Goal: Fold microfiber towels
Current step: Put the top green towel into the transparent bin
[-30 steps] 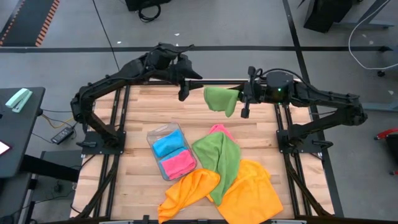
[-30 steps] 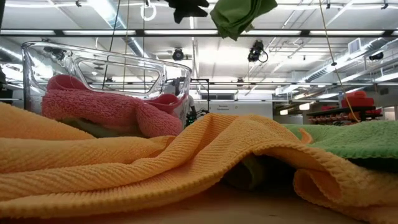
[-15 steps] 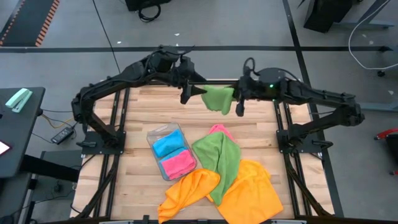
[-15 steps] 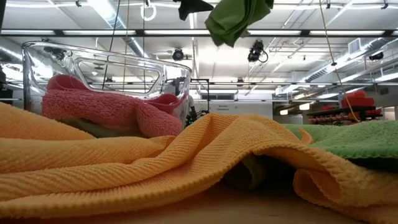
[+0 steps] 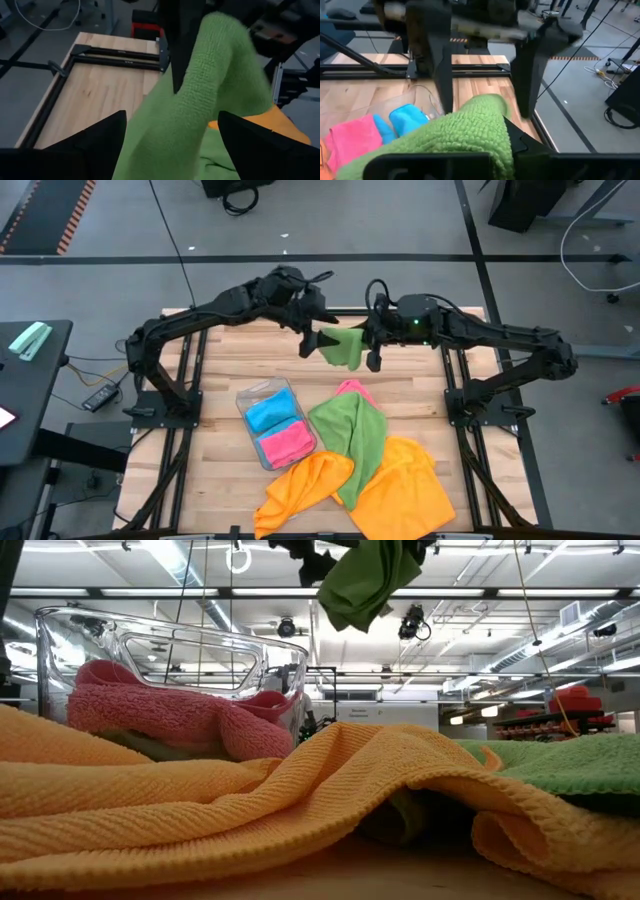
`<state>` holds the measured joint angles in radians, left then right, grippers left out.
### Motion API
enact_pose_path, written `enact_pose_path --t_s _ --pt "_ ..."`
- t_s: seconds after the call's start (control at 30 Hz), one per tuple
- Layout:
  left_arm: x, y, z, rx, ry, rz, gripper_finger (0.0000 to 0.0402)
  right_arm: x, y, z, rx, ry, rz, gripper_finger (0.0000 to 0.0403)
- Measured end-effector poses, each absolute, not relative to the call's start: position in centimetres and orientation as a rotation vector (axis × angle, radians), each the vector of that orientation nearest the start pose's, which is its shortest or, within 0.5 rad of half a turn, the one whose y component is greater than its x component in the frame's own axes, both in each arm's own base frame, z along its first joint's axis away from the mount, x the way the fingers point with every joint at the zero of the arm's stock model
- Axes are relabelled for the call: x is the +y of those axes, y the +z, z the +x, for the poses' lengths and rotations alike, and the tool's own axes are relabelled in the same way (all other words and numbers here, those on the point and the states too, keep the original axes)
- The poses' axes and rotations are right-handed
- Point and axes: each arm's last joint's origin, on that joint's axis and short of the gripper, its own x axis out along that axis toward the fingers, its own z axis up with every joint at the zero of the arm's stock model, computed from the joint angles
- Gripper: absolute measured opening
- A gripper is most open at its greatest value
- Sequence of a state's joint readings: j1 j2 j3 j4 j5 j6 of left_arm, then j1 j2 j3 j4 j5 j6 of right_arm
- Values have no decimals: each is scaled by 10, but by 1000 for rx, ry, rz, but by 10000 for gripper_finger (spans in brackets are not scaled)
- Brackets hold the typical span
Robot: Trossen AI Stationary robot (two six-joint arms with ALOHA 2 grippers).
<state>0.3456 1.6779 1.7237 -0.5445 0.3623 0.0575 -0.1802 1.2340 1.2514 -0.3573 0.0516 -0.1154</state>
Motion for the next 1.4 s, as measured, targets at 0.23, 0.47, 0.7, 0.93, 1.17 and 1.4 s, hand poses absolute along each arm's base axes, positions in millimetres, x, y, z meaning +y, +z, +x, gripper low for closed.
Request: enact_pose_path --t_s 0.23,0.47,0.7,0.93,1.17,1.4 --pt "112 381 367 486 -73 -116 326 -50 384 264 358 -208 -95 8" --pt "110 371 372 529 -95 -136 325 -49 384 264 352 -197 -113 8" --pt "108 363 378 548 -138 -145 306 -49 385 265 346 -196 -117 8" --pt "105 359 382 553 -151 -144 247 -49 385 265 346 -178 -114 8" --pt "100 355 385 566 -192 -154 142 -48 384 265 351 -157 -103 10" --pt "100 356 385 561 -213 -171 39 -48 379 263 403 -149 -94 50"
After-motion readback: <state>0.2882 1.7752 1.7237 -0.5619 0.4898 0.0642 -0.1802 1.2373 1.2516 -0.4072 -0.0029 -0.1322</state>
